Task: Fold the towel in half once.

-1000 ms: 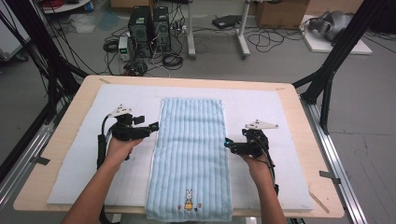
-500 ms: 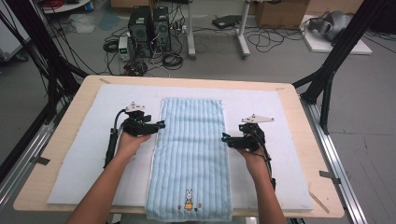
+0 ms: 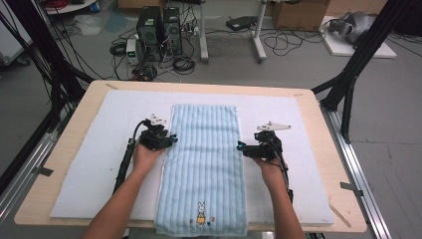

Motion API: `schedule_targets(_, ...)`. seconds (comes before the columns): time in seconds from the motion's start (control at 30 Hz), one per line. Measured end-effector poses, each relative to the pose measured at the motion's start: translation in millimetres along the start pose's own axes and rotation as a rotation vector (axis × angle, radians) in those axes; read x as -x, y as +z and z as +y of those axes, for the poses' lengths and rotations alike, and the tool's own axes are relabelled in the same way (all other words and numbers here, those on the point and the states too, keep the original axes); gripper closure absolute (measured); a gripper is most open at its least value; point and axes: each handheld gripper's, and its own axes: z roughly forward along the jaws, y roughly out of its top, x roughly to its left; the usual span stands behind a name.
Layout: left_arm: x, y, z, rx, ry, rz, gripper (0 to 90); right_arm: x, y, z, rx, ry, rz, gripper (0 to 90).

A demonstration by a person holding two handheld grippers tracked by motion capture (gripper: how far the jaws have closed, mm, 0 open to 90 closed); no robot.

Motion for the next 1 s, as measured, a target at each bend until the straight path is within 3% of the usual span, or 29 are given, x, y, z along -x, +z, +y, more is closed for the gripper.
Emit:
schedule_targets(0.1, 2.9, 0.4, -0.3, 0.005, 0.024, -0.023, 79.7, 0.5, 4.3, -0.1, -0.014, 0.011, -0.029, 39.0)
schedule_targets(0.17, 2.2, 0.8, -0.5, 0.008, 0.007, -0.037, 84.6, 0.0, 8.3, 0.5, -0.02, 0.01, -0.042, 44.2)
schedule_targets(0.27, -3.5, 1.5, -2.0, 0.021, -0.06, -0.069, 85.7, -1.2, 15.4, 2.5, -0.022, 0.001, -0.06, 55.1)
schedule_targets(0.33, -5.7, 1.5, -2.3, 0.02, -0.077, -0.082, 85.9, -0.8, 20.7, 3.5, -0.018, 0.006, -0.078, 57.5)
schedule_targets(0.7, -5.3, 1.6, -3.7, 0.032, -0.092, -0.082, 86.2, -5.1, 57.6, 10.3, -0.118, 0.007, -0.101, 57.1)
schedule_targets(0.83, -5.8, 1.1, -4.1, 0.03, -0.09, -0.084, 86.3, -4.3, 58.6, 9.4, -0.109, 0.019, -0.116, 69.6)
schedule_targets(0.93, -4.9, 1.0, -4.1, 0.032, -0.08, -0.079, 86.6, -3.2, 58.4, 9.1, -0.11, 0.021, -0.083, 83.1)
schedule_targets(1.0, -4.8, 0.5, -4.3, 0.034, -0.085, -0.081, 86.9, -3.8, 58.7, 9.2, -0.109, 0.019, -0.078, 85.7)
